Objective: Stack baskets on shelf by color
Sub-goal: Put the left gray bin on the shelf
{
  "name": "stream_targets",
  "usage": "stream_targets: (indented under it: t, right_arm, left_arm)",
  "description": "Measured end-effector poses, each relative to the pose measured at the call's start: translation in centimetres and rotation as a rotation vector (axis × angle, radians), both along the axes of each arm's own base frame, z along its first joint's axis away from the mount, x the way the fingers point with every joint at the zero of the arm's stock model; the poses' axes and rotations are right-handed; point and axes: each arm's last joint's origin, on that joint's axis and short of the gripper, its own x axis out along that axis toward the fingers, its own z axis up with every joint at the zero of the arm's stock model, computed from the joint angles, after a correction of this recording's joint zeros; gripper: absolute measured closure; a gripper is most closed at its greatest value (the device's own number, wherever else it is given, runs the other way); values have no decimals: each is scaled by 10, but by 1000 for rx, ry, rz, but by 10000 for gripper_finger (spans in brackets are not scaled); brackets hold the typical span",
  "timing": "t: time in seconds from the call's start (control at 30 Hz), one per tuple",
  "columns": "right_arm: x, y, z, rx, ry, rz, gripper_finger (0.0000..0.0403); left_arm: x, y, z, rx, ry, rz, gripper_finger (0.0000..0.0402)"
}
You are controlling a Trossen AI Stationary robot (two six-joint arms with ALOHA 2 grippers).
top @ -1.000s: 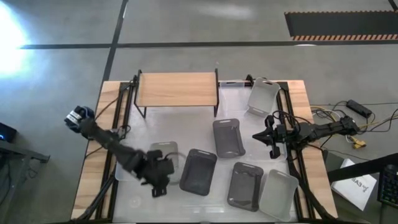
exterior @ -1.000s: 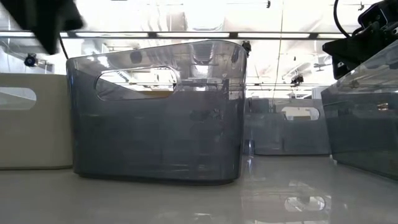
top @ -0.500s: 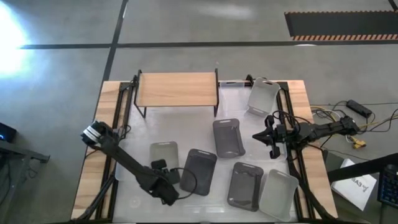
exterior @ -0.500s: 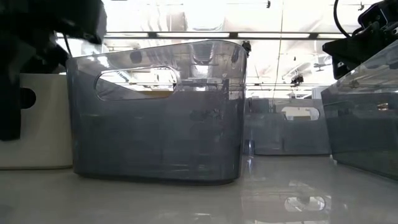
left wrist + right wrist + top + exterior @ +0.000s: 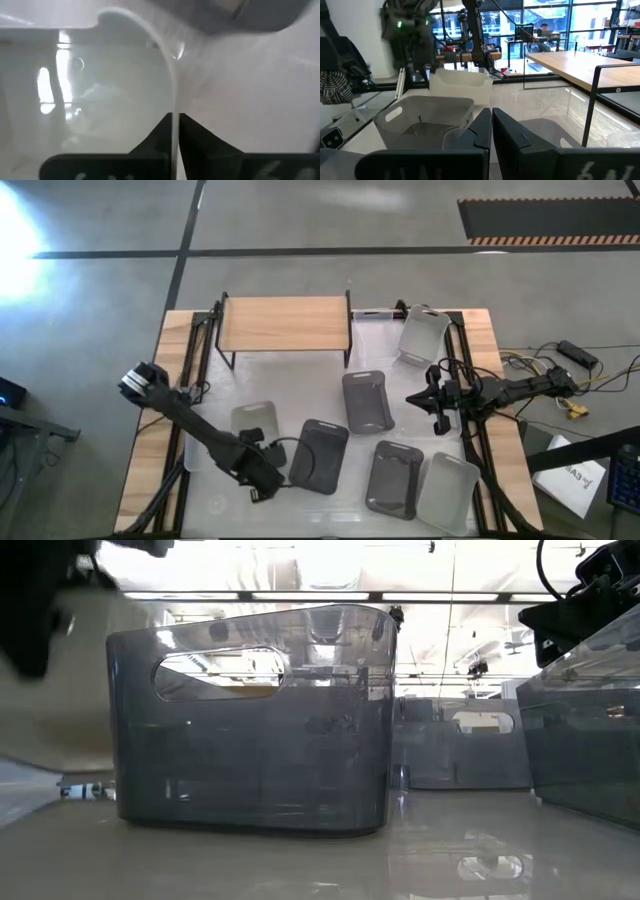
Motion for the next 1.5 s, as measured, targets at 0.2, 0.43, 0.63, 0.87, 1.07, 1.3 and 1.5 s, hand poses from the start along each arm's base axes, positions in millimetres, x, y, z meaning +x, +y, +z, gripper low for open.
stream_targets:
  t: [0.2,0.43,0.63,0.87,1.07,1.3,1.5]
  right_arm:
    - [0,0,0,0,0,-1,394]
    - [0,0,0,0,1,0,394]
    - [0,0,0,0,1,-1,394]
    - [0,0,0,0,1,0,394]
    - [0,0,0,-1,3,0,394]
    - [0,0,0,-1,3,0,394]
    - [0,0,0,-1,3,0,394]
  left_arm:
    - [-10,14,44,-7,-177,28,401]
    - [-7,33,94,92,-378,-86,401]
    - [17,97,131,254,-466,-152,401]
    - [60,211,132,344,-469,-115,402]
    - [101,268,109,311,-429,-162,402]
    - [135,286,89,406,-229,-167,401]
    - [148,289,82,408,-191,-204,401]
